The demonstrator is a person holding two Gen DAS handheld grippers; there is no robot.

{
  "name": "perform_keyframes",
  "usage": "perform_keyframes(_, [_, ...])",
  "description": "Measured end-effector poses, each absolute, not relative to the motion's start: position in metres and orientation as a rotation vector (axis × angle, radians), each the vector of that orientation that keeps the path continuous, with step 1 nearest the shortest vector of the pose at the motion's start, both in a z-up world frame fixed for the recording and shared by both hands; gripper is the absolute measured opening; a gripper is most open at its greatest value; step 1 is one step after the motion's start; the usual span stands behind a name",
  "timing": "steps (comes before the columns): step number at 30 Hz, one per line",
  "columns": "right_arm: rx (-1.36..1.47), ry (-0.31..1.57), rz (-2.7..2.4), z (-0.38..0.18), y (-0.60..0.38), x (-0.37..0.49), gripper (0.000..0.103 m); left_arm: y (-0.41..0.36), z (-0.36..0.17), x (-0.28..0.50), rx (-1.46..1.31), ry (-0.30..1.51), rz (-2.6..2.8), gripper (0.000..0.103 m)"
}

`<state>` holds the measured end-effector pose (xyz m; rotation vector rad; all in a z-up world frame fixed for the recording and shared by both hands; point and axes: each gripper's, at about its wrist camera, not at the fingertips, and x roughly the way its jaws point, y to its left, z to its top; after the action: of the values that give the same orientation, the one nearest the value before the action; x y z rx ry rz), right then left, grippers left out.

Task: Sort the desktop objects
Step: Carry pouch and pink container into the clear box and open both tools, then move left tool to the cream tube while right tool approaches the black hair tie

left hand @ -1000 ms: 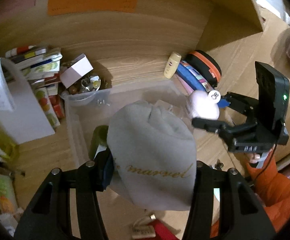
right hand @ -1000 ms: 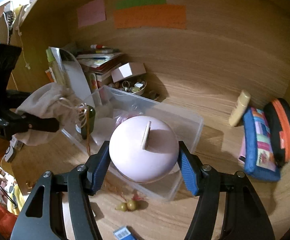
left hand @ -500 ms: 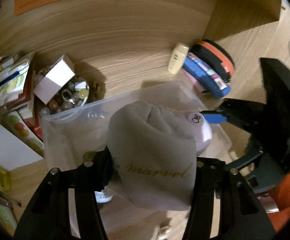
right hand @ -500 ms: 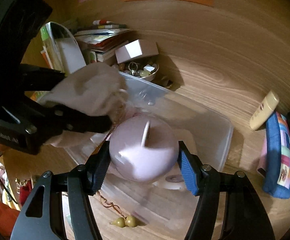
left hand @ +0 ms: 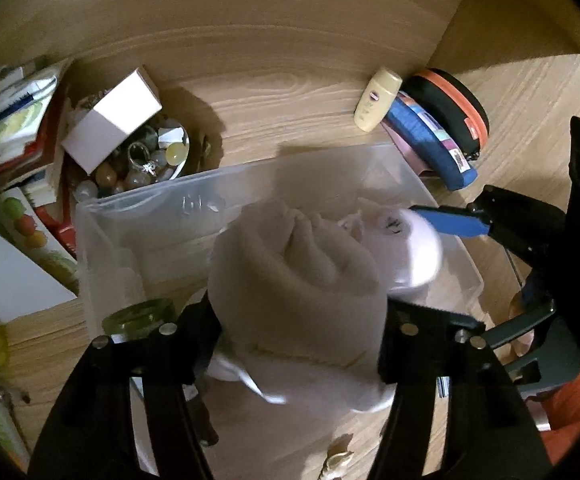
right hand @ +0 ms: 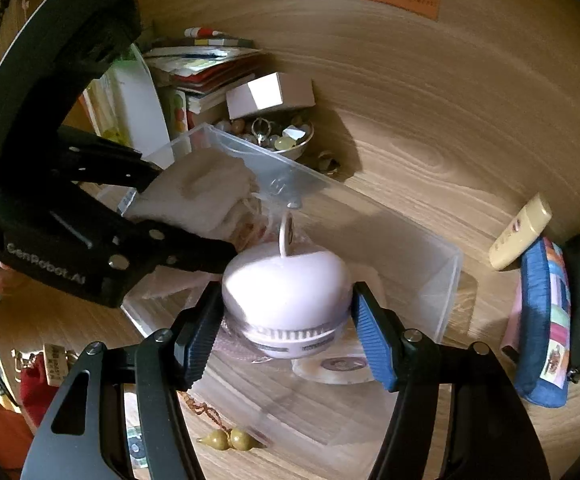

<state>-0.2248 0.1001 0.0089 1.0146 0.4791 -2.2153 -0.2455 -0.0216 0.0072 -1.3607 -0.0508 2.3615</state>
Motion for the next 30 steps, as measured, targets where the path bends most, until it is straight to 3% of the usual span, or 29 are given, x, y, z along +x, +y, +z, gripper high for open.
perform_keyframes(4, [0.975,0.473,-2.272,0.023,0.108,-0.216,0.064,-0.025,0.022,-0.234,-1.295,-0.058,2.402,0.074])
perform_keyframes(8, [0.937,0.454,-2.321,0.037,0.120,-0.204,0.071,-0.028,0.042,-0.222,-1.230,-0.057,2.448,0.075])
perform_keyframes(14, [0.910,0.421,-2.370,0.053,0.139,-0.182,0.075,-0.031,0.062,-0.194,-1.160,-0.032,2.533,0.086])
perform_keyframes(18, [0.876,0.406,-2.414,0.061,0.154,-0.163,0.083,-0.039,0.065,-0.166,-1.138,0.006,2.580,0.087])
perform_keyframes(30, [0.886,0.366,-2.499,0.045,0.198,-0.113,0.083,-0.066,0.029,-0.090,-1.228,0.010,2.655,0.087])
